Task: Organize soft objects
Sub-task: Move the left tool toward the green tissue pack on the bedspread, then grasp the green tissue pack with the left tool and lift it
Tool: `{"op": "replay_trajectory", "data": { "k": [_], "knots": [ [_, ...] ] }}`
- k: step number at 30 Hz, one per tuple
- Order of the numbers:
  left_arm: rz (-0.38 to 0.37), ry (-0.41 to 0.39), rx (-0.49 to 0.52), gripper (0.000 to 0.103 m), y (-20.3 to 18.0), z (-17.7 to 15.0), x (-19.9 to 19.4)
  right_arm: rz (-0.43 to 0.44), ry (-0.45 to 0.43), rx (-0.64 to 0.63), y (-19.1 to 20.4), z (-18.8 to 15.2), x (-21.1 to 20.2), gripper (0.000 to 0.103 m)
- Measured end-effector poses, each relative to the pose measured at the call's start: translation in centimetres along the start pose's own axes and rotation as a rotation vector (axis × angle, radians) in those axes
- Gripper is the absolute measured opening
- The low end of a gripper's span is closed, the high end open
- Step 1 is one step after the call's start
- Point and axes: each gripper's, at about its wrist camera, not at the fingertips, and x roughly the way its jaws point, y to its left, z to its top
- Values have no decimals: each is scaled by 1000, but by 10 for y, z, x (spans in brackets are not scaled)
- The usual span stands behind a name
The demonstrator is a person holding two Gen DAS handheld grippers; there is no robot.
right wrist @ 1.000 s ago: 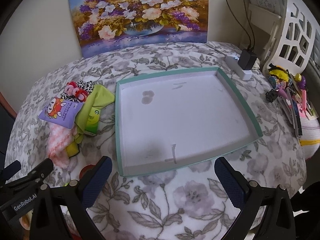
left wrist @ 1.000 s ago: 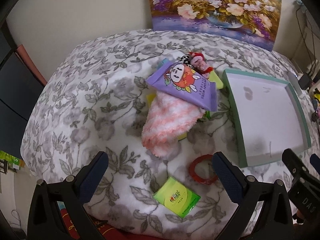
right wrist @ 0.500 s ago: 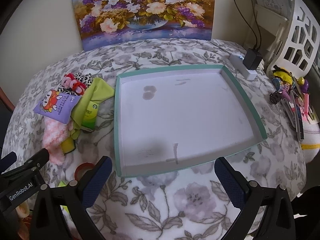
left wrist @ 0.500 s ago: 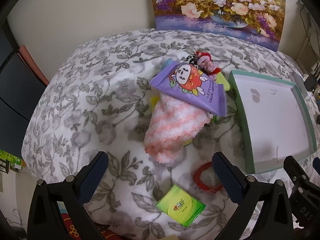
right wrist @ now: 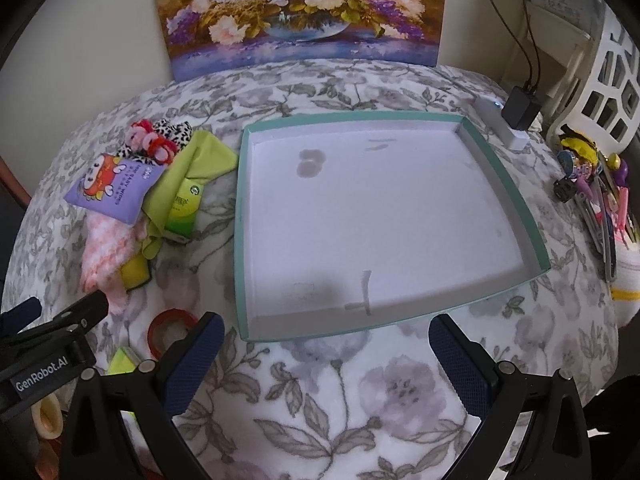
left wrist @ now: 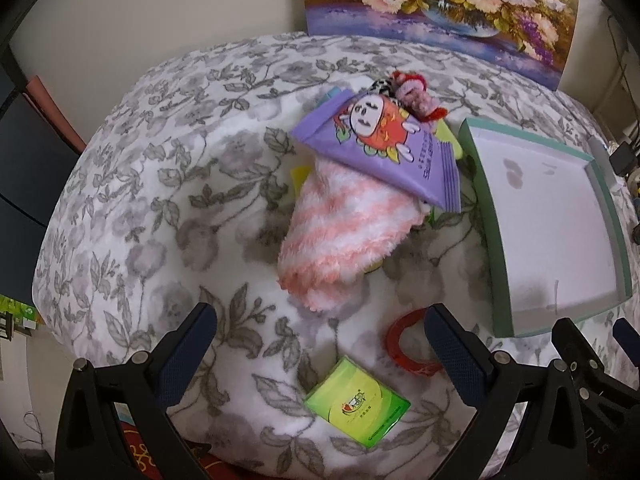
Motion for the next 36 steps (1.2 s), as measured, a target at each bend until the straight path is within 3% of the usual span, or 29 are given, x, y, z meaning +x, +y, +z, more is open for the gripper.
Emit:
{"op": "replay_trajectory", "data": {
  "k": [6, 17, 22, 26, 31, 33, 35, 36],
  "knots": [
    [-5, 48, 21, 103, -2, -2, 7, 16, 56, 20, -1, -4, 10, 103],
    [6, 250, 125, 103, -17, -17, 25, 4, 134, 72, -11, -12, 13, 103],
    [22, 338, 122, 103, -18, -23, 43, -10, 126, 113, -23, -14, 11, 103],
    [-11, 393, 106, 103, -21, -30, 53, -24, 127, 108, -23, -14, 11, 103],
    [-10, 419, 93, 102, -23, -37, 60, -37, 125, 92, -21, -14, 12, 103],
    [-13, 421, 87, 98, -23, -39, 61, -42, 124, 90, -21, -14, 11, 103],
    [-20, 426, 79, 84, -25, -41, 62, -45, 124, 89, -20, -13, 12, 103],
    [-27, 431, 73, 82, -25, -42, 63, -45, 124, 87, -19, -14, 12, 103]
  ]
}}
